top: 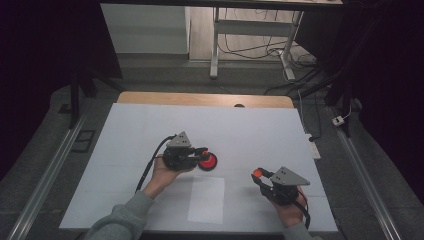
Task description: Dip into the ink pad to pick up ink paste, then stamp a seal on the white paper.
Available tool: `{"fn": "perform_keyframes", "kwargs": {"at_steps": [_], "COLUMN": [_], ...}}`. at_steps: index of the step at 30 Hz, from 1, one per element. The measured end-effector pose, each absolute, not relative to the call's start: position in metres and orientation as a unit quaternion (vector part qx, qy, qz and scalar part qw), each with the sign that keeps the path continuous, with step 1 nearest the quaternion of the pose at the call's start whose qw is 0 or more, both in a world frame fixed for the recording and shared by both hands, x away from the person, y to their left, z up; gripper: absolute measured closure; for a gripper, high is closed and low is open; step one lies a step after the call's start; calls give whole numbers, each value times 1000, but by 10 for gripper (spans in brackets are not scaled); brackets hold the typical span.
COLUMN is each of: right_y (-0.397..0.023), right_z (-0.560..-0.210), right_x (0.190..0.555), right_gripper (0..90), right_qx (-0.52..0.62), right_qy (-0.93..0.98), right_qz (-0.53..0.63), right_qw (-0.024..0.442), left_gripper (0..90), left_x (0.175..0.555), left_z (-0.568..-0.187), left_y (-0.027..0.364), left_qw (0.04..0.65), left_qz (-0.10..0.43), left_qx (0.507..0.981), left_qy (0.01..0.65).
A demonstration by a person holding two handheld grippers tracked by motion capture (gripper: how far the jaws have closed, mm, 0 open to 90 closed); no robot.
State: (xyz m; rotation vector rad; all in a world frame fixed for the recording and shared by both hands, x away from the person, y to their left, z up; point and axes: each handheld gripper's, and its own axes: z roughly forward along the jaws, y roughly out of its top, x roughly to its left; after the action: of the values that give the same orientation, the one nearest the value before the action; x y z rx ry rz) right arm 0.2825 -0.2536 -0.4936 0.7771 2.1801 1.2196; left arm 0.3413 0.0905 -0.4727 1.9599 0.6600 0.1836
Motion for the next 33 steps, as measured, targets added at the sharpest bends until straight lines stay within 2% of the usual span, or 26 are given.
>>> {"fn": "perform_keyframes", "kwargs": {"at_steps": [33], "right_y": [-254], "right_z": [-493], "right_x": [282], "right_gripper": [641], "right_qx": [287], "right_qy": [804], "right_qz": [451], "right_qw": [261], "left_gripper": [726], "left_x": [319], "left_z": [-471], "left_y": [97], "left_qw": [493], "left_qz": [74], "left_qx": [828], "left_qy": [257]}}
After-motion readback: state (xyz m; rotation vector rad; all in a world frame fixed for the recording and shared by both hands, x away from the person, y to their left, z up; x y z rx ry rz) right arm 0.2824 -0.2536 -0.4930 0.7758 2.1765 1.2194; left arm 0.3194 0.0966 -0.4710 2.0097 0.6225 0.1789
